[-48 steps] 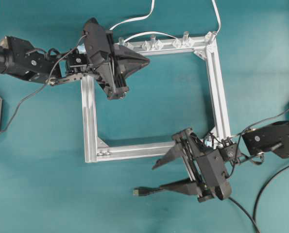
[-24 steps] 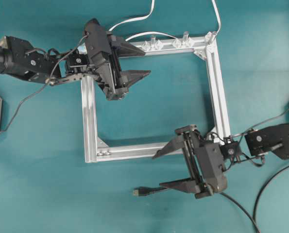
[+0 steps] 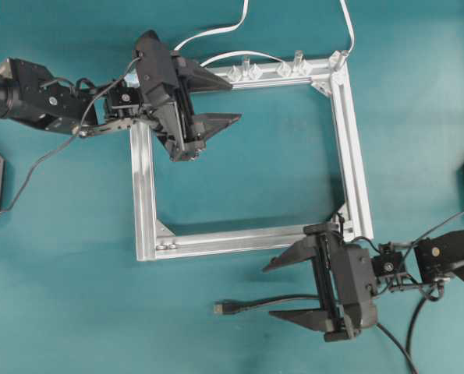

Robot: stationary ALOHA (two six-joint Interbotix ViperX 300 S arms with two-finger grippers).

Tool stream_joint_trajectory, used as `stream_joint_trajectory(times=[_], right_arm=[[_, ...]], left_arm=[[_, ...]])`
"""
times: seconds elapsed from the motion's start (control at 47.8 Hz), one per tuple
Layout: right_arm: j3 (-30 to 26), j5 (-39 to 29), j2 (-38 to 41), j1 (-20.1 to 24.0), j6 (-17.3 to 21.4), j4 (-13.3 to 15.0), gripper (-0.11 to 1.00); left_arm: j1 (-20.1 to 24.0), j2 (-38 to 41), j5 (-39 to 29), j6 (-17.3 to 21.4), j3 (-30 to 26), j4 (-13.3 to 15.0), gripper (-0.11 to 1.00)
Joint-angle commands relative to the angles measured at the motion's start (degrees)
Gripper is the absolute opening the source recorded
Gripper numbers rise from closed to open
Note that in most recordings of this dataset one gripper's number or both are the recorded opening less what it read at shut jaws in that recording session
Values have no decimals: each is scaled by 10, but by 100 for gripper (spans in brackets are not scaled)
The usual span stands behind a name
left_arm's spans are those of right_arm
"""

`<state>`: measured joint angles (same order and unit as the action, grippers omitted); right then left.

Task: Insert the wire through the string loop located on the right side.
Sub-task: 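Open the right gripper and lower it over the black USB cable, then close the right gripper on the USB cable just behind the plug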

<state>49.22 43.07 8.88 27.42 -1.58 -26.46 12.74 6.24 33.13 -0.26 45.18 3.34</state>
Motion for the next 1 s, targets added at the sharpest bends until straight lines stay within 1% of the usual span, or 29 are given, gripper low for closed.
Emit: stream_joint_trajectory(times=[0.0,0.397,0.648,0.983], right_arm=[[-10,9,-10,1,-2,-8,91],[-65,4,72,16,-2,-8,90],[-75,-5,107,16,-1,-7,90],[-76,-11,123,16,-1,-7,90]], left_arm=[[-2,-15,3,-1,-4,0,74],[-2,-13,3,-1,-2,-1,74],[-2,-13,3,-1,-1,-1,73],[-1,-11,3,-1,-1,-1,73]])
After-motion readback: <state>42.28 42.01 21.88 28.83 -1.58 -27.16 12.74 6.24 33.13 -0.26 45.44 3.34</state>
